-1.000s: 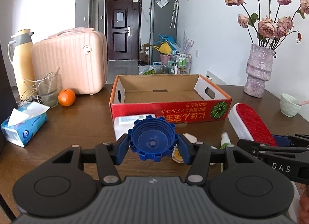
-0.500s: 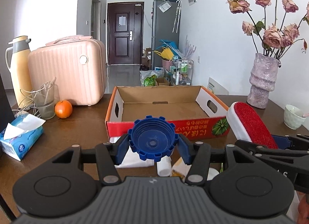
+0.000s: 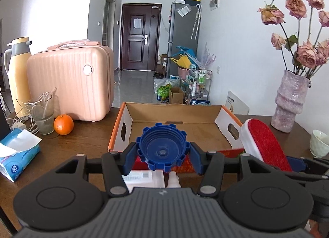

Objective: Organize rigid objects
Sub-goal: 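Carry the blue cap and the lint brush over the cardboard box with both grippers, then open the left gripper to drop the blue cap while the right gripper releases the brush into the box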

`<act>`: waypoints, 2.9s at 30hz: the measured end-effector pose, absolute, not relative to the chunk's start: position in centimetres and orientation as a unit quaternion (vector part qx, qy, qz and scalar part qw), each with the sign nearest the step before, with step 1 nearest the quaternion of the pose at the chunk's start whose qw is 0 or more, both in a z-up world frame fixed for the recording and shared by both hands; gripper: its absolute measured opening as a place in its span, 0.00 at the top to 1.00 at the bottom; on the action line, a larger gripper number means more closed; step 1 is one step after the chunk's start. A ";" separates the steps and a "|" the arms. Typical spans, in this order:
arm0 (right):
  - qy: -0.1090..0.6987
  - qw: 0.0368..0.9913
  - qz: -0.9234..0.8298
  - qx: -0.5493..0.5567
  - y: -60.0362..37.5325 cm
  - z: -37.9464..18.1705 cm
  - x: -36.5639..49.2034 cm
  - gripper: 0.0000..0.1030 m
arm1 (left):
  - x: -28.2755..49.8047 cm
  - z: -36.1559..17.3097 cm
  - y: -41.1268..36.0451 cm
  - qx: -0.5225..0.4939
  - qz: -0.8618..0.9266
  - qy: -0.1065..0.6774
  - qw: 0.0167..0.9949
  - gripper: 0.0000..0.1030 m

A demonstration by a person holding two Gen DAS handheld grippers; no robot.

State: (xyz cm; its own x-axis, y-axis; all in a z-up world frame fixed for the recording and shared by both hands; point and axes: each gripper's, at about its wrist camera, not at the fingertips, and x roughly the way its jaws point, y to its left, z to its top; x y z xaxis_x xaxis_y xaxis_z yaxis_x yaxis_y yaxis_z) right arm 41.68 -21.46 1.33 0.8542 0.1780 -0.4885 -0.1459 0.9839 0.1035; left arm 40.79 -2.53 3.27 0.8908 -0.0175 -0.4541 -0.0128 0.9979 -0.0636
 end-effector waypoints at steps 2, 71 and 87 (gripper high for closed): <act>0.257 0.962 0.087 0.028 -21.3 1.4 42.3 0.47 | 41.5 3.3 -2.4 -0.034 0.002 0.234 0.972 0.46; 0.260 0.961 0.074 0.052 -21.3 1.4 57.9 0.07 | 57.0 0.2 0.2 -0.024 0.083 0.282 0.955 0.00; 0.253 0.964 0.073 0.040 -21.0 2.1 56.0 0.00 | 55.3 1.0 0.3 -0.026 0.082 0.276 0.957 0.00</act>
State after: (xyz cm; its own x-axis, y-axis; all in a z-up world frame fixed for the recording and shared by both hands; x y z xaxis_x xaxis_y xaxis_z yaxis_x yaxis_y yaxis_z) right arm 55.98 -21.03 2.07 0.8609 0.1611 -0.4827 -0.1208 0.9861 0.1137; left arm 55.33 0.33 1.05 0.8342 0.1420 -0.5328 -0.1707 0.9853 -0.0046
